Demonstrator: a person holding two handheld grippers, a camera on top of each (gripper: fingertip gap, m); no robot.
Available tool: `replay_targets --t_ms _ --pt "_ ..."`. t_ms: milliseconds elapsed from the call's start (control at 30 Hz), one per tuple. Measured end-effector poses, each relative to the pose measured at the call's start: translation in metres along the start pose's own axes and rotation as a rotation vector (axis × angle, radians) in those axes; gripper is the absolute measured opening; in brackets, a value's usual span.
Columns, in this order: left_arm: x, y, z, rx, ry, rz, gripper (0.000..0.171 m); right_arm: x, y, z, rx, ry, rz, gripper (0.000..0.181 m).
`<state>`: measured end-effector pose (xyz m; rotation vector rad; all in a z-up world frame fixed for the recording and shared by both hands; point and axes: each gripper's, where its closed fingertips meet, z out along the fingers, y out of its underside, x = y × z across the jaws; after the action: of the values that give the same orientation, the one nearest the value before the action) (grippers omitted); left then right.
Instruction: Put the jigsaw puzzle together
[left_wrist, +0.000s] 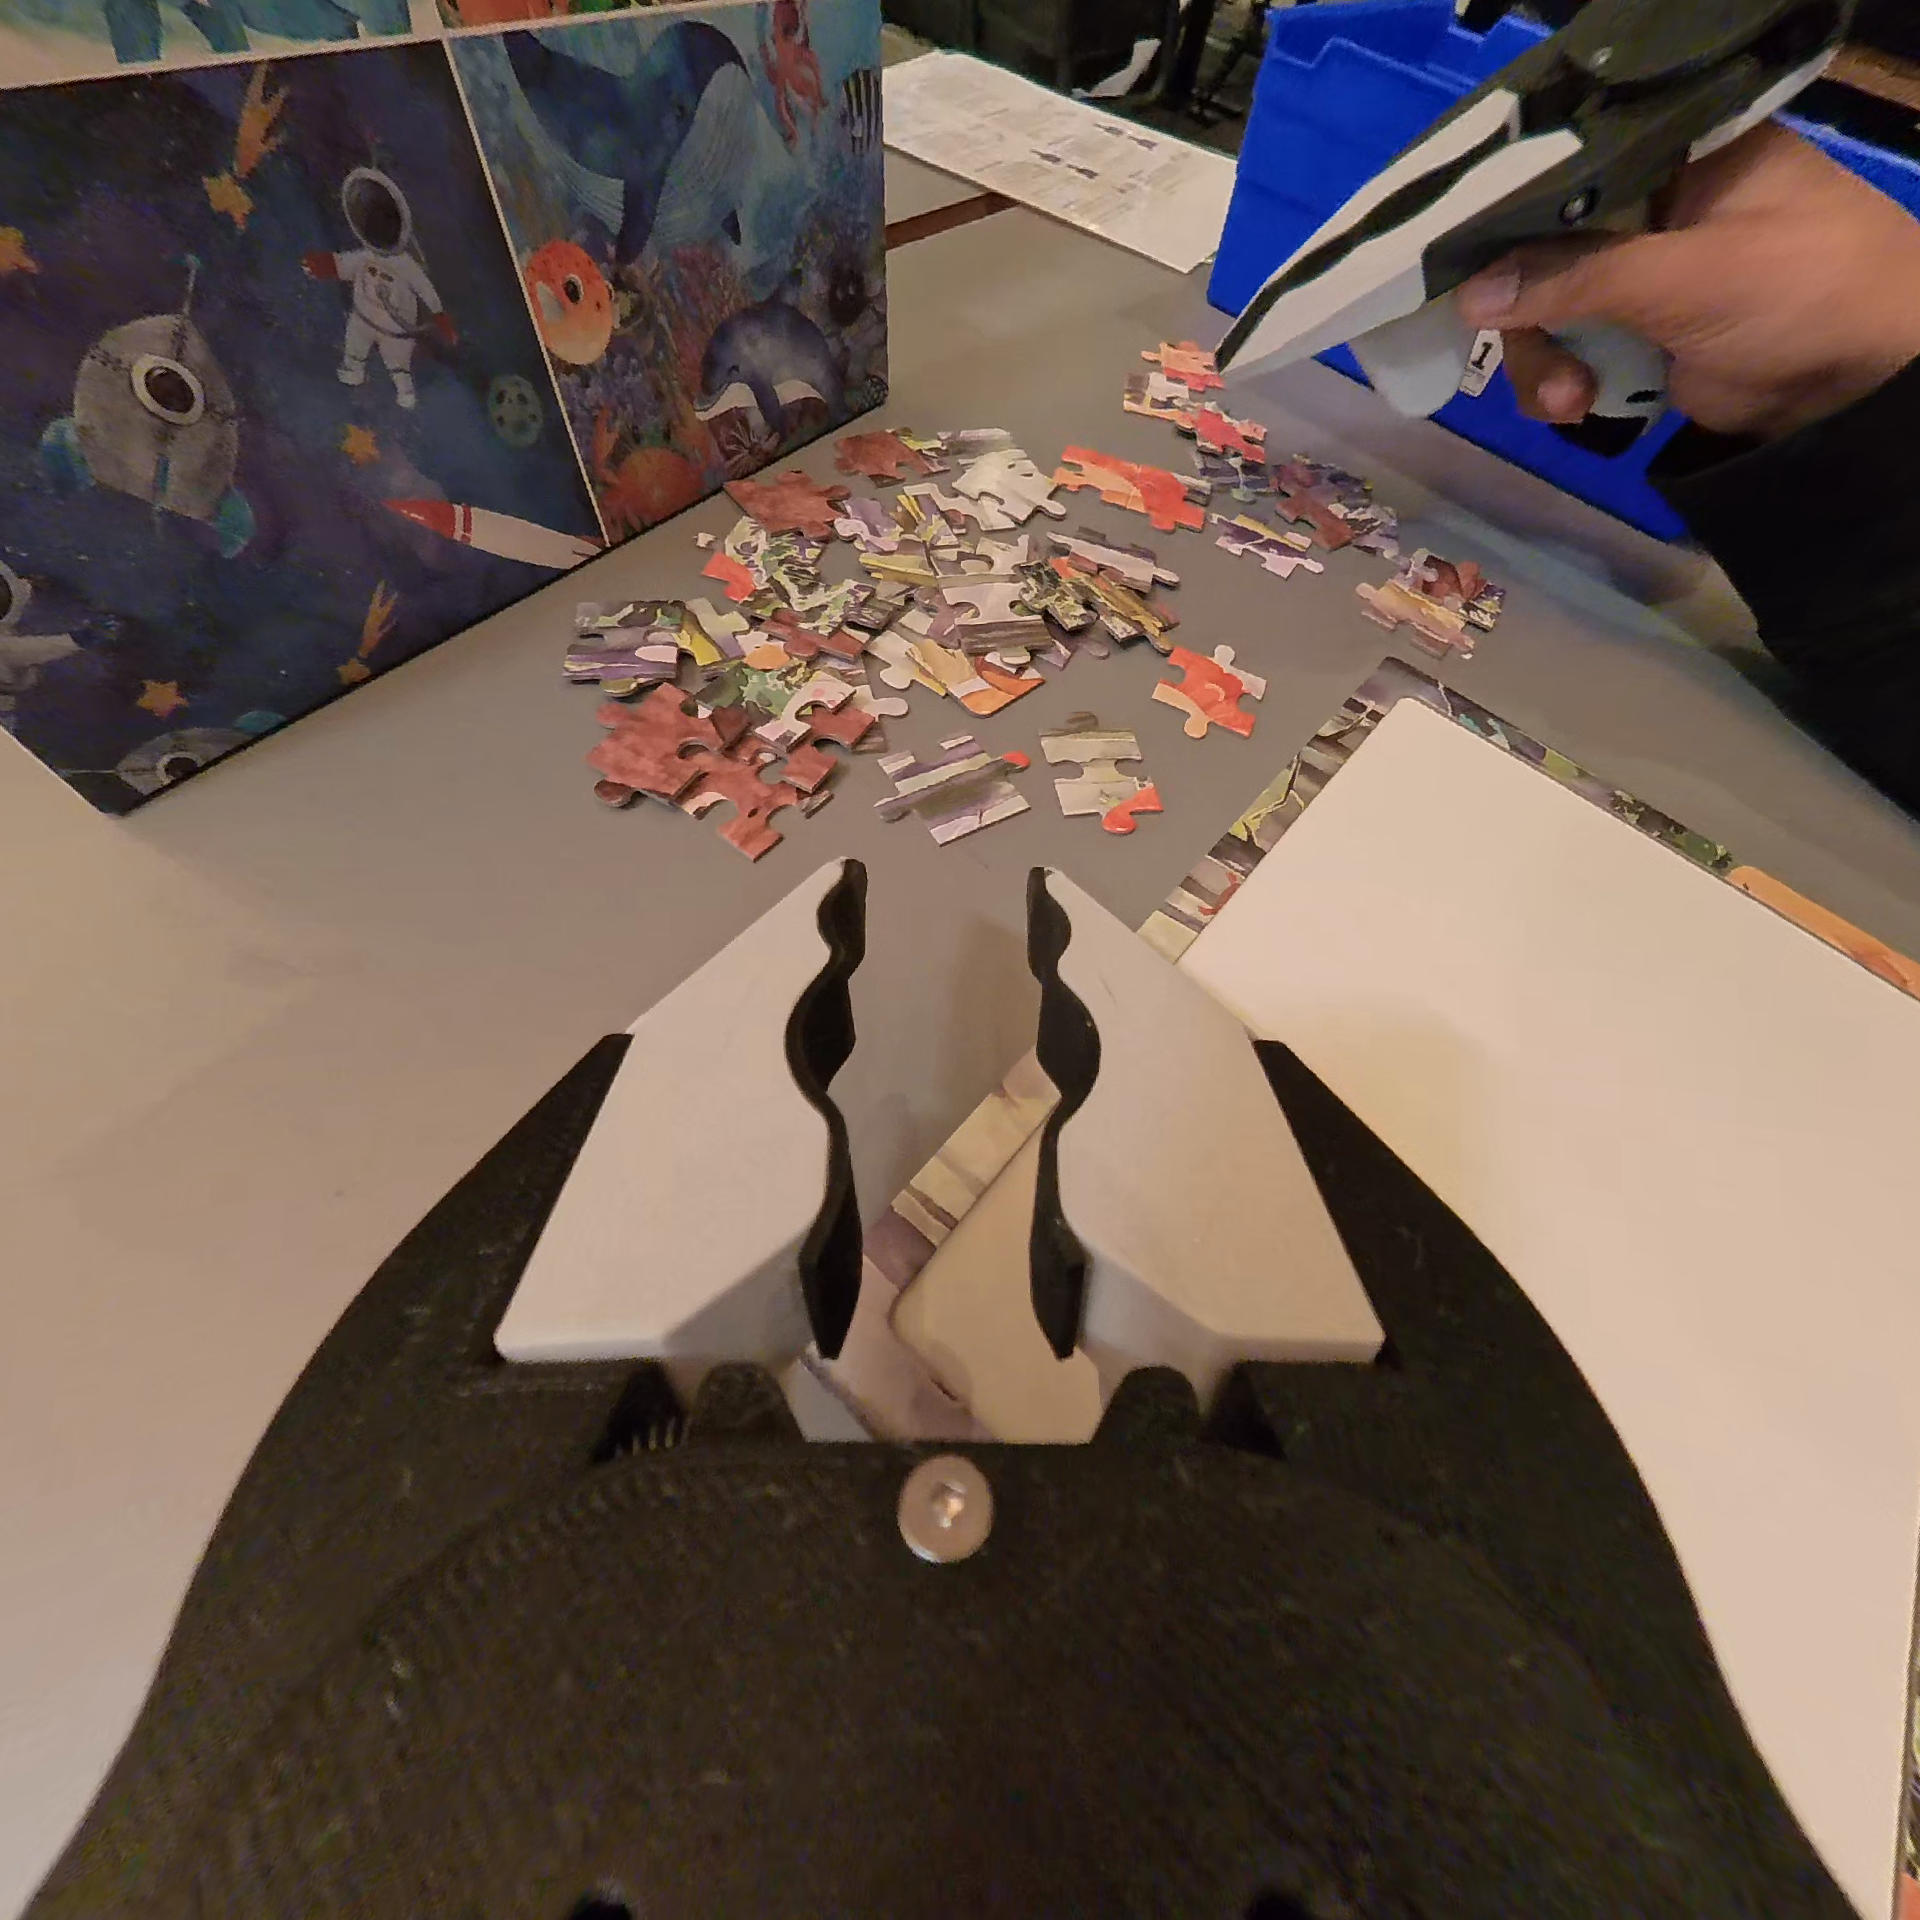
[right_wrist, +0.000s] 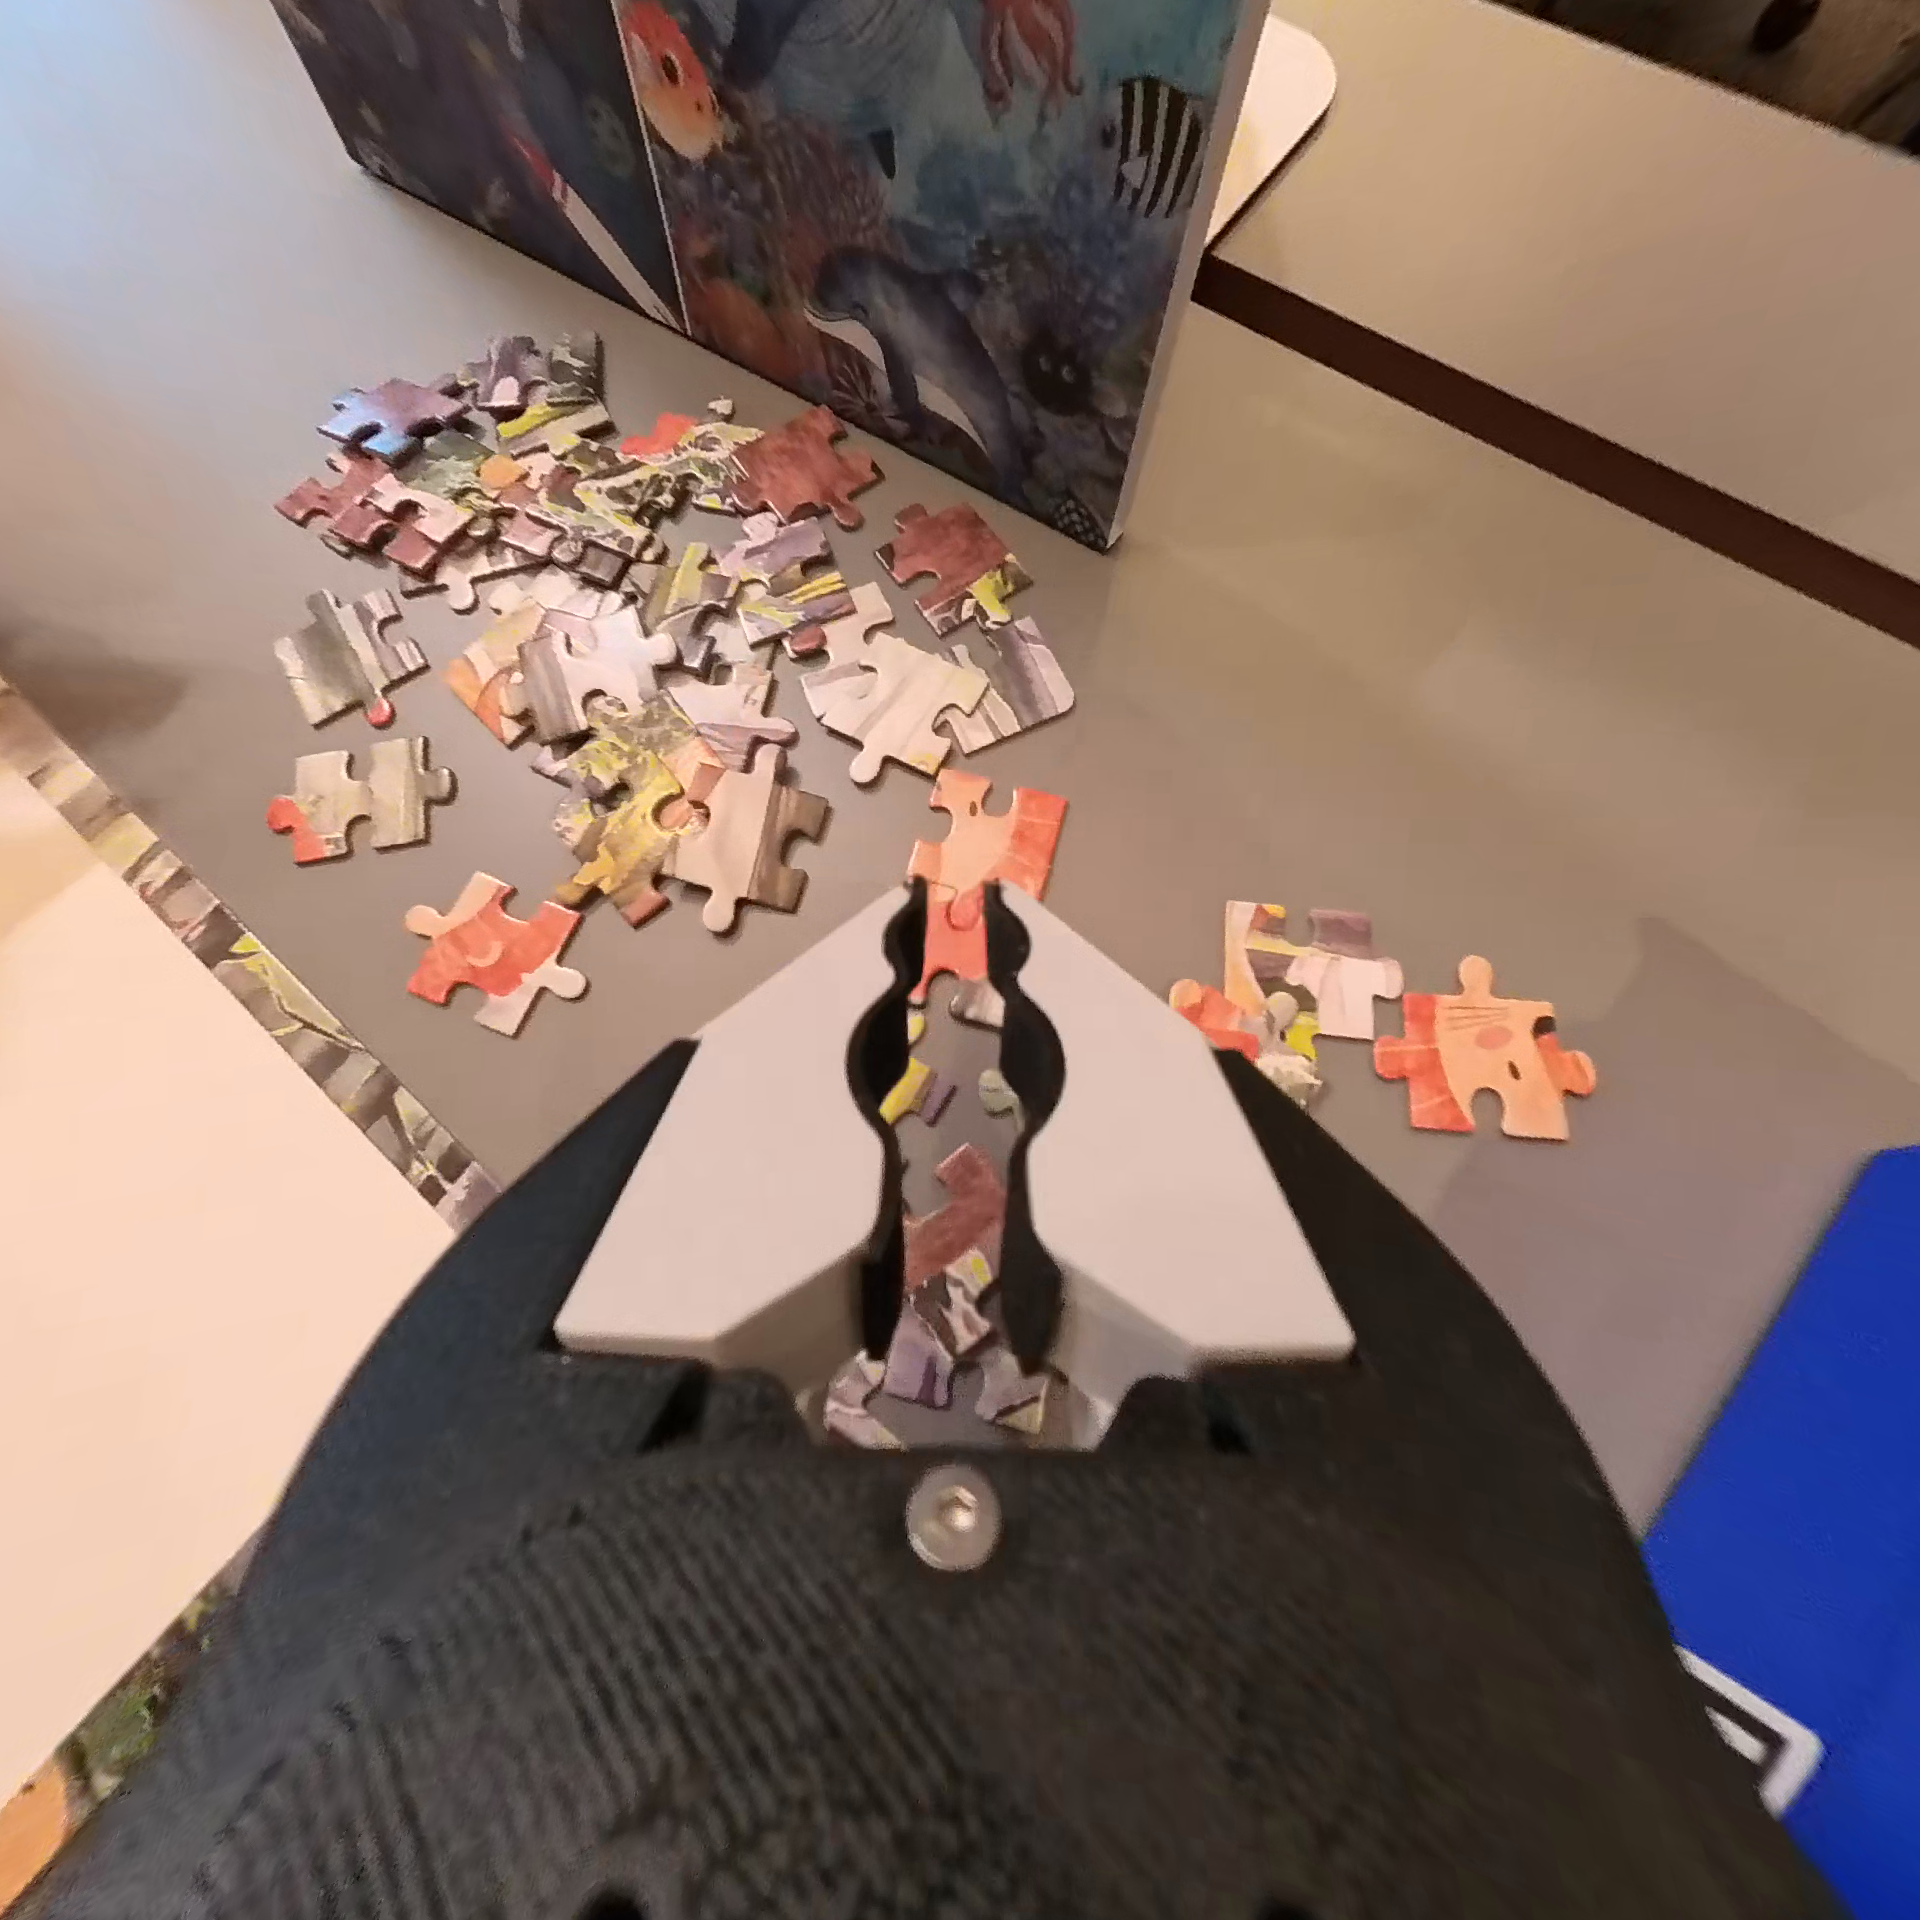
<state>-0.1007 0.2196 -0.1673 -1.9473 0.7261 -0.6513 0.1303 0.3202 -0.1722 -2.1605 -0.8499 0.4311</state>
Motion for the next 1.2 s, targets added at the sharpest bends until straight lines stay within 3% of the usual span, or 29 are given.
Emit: replay_targets --t_ms 367,567,800,900,1000,1133,1200 --pt "0.001 -0.001 -0.001 0.001 -0.006 0.012 0.030 0.002 0.037 0.021 -0.173 -0.036 0.078 0.028" --pt "0.001 0.000 0.001 -0.007 -0.004 0.013 0.030 -0.063 0.012 0.013 -0.074 -0.464 0.194 0.030" --pt "0.002 0.000 0.001 -0.005 -0.001 0.016 0.030 -0.012 0.017 0.022 -0.057 -0.129 0.037 0.037" --pt "0.003 0.000 0.001 -0.010 -0.005 0.023 0.030 -0.019 0.027 0.028 -0.116 -0.163 0.063 0.040" --pt "0.002 0.001 0.001 -0.012 -0.011 0.030 0.030 -0.029 0.029 0.030 -0.136 -0.179 0.009 0.032" --pt "0.002 0.001 0.001 -0.012 -0.011 0.028 0.030 -0.073 0.026 0.027 -0.140 -0.392 -0.010 0.029" --pt "0.002 0.001 0.001 -0.014 -0.011 0.028 0.031 -0.076 0.017 0.026 -0.091 -0.400 -0.022 0.029"
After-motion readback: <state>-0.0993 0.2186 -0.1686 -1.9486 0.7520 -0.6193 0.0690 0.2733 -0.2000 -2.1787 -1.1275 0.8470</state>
